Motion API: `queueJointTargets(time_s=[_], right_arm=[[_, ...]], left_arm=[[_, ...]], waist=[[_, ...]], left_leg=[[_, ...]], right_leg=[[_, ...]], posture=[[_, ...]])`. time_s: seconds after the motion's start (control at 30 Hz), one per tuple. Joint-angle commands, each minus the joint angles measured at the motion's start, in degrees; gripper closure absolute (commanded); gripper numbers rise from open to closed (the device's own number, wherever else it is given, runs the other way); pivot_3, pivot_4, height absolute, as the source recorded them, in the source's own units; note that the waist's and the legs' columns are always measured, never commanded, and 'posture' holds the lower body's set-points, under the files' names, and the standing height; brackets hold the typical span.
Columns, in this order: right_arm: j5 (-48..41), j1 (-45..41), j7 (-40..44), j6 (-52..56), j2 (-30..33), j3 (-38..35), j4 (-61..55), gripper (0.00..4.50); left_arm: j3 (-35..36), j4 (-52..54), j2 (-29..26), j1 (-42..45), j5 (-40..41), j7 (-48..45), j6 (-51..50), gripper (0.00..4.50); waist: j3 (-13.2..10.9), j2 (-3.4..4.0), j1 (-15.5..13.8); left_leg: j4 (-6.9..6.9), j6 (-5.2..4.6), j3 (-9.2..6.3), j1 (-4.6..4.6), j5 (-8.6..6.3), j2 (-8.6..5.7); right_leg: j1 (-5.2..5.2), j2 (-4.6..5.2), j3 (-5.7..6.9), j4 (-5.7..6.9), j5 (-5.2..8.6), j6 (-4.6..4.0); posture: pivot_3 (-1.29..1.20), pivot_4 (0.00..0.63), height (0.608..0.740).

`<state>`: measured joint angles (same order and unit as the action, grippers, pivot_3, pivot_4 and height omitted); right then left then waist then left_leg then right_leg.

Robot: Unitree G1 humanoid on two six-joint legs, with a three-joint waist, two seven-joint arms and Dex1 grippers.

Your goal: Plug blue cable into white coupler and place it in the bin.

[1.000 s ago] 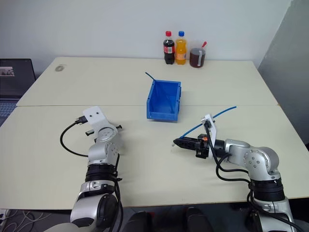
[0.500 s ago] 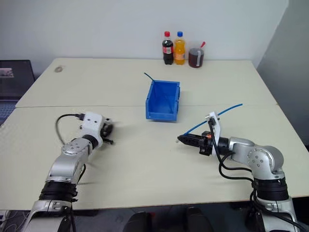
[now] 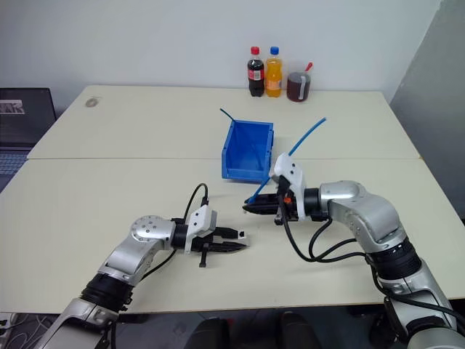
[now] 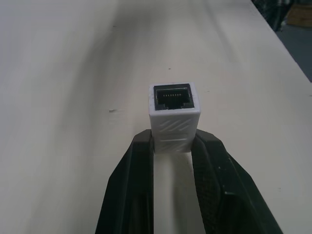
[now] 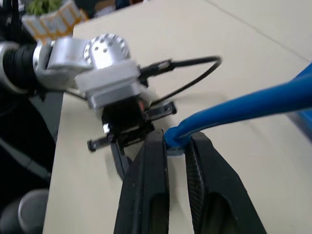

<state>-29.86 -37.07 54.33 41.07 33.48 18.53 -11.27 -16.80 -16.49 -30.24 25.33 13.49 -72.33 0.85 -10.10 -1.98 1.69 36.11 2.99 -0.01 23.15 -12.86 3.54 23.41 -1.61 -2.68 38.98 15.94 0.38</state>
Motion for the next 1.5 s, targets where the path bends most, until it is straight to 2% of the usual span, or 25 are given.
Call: queueJointTargets(time_s=[0.03,0.23,1.0,1.5], right_arm=[[4.4,0.4,2.9,-5.3,0.1,2.3,0.6,4.31],[7.7,0.3,4.5,-8.0,-1.4,3.8,2.8,4.31],[14.0,2.3,7.7,-11.1,-5.9,6.2,8.4,4.31],[15.3,1.0,10.1,-12.5,-4.9,5.3,11.3,4.31]], left_arm=[[0.1,-3.6,1.5,2.2,-1.1,-2.0,4.0,3.74],[0.5,-6.3,2.6,3.0,-1.7,-3.4,6.2,3.74],[1.5,-5.0,3.0,2.8,-2.4,-2.2,6.2,3.74],[1.5,-5.0,3.0,3.0,-2.6,-2.2,6.4,3.74]], waist=[[0.0,0.0,0.0],[0.0,0.0,0.0],[0.0,0.0,0.0],[0.0,0.0,0.0]], left_leg=[[0.0,0.0,0.0,0.0,0.0,0.01],[0.0,0.0,-0.01,0.01,0.0,0.02],[0.02,0.0,-0.02,-0.03,0.0,0.02],[0.02,0.0,-0.02,-0.06,0.0,0.02]], right_leg=[[0.0,0.0,0.01,0.0,0.0,0.0],[0.01,0.0,0.01,0.03,0.0,0.0],[0.0,-0.01,0.0,0.08,0.0,0.0],[-0.02,-0.01,0.01,0.11,-0.01,-0.01]], posture=[[0.0,0.15,0.74],[0.0,0.15,0.74],[0.0,0.15,0.74],[0.0,0.15,0.74]])
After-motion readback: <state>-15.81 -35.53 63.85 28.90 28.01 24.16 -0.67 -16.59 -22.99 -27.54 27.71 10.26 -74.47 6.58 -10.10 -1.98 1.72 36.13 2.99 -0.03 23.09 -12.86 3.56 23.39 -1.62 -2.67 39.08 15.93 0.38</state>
